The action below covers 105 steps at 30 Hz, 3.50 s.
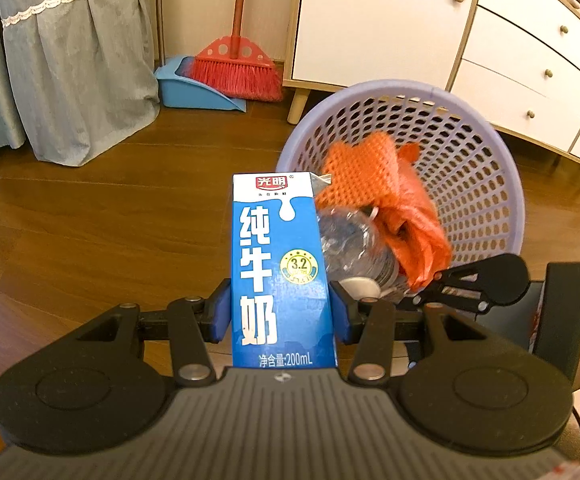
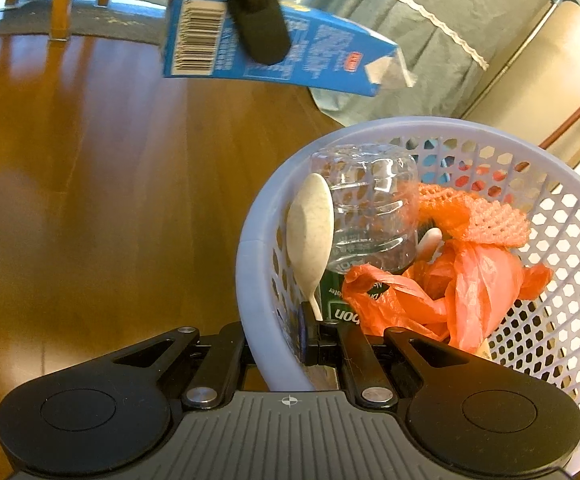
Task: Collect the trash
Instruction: 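Carry the milk carton with the left gripper over the wastebasket, then open the left gripper to drop the milk carton into the wastebasket, then lower the wastebasket to the floor with the right gripper and release it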
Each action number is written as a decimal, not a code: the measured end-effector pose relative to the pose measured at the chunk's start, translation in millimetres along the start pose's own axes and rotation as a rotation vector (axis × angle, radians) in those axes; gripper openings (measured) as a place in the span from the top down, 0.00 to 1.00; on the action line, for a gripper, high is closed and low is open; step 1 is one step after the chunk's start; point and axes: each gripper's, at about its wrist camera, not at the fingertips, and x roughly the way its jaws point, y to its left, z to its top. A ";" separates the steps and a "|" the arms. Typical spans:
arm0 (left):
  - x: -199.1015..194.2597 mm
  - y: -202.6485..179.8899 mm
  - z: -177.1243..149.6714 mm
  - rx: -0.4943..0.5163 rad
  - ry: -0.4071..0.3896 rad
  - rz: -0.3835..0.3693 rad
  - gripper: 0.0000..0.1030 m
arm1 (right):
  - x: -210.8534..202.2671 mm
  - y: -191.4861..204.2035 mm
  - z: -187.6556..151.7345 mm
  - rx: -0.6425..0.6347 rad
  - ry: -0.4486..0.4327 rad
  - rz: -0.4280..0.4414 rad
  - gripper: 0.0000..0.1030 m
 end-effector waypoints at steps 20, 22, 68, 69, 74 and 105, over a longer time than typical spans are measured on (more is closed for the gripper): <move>-16.1 -27.7 15.6 0.019 -0.067 -0.065 0.57 | -9.6 30.3 28.8 -0.029 -0.067 0.115 0.96; -12.1 -31.2 20.3 0.015 -0.070 -0.075 0.57 | -10.2 31.9 31.1 -0.027 -0.071 0.123 0.96; -50.7 58.3 -35.9 -0.217 -0.006 0.113 0.50 | -19.1 14.7 45.8 0.045 -0.117 0.233 0.96; -51.9 59.4 -39.3 -0.213 -0.001 0.122 0.50 | -18.9 16.3 47.6 0.043 -0.118 0.237 0.96; -59.1 64.1 -55.2 -0.221 0.016 0.148 0.50 | -18.8 19.5 53.4 0.034 -0.130 0.280 0.96; -116.1 118.3 -130.1 -0.385 0.033 0.269 0.50 | -2.1 45.2 131.4 -0.070 -0.241 0.709 0.96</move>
